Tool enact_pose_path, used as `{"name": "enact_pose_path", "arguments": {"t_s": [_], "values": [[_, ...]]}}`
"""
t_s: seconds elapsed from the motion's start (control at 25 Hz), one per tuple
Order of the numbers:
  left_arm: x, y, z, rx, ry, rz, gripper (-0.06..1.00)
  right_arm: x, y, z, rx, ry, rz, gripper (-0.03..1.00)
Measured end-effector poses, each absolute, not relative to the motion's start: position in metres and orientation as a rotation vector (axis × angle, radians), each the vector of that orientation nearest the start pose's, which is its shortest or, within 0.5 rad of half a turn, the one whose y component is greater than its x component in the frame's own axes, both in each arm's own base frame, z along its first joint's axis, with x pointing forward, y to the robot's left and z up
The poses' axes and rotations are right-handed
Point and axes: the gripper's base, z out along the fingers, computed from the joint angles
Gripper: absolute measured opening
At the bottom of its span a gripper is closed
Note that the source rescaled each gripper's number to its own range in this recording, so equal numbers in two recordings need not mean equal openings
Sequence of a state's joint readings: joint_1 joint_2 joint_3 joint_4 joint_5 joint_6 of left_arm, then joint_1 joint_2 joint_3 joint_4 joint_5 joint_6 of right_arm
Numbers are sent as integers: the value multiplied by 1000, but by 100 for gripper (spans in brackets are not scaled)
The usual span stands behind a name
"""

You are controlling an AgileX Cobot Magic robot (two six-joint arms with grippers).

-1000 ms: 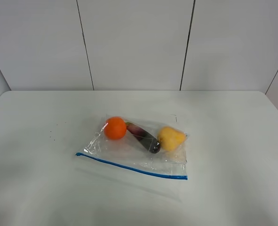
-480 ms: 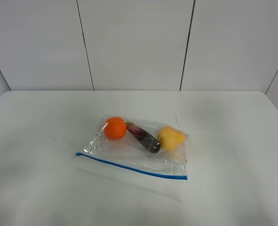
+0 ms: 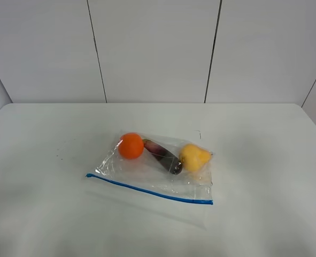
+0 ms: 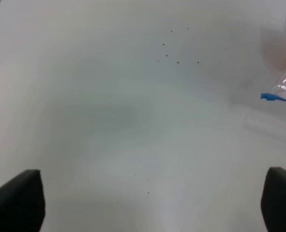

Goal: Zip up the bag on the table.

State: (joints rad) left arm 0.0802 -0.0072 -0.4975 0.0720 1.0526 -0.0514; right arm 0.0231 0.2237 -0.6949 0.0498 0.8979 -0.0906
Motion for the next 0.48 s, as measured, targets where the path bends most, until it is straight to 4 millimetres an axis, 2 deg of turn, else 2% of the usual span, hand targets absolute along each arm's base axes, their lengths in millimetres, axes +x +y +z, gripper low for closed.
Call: {"name": "enact_pose_path", "arguments": {"t_s": [0.48], "values": [[-6,5,277,-137,2026,104,100,-2,6,322,-106,1884,47,100]]}}
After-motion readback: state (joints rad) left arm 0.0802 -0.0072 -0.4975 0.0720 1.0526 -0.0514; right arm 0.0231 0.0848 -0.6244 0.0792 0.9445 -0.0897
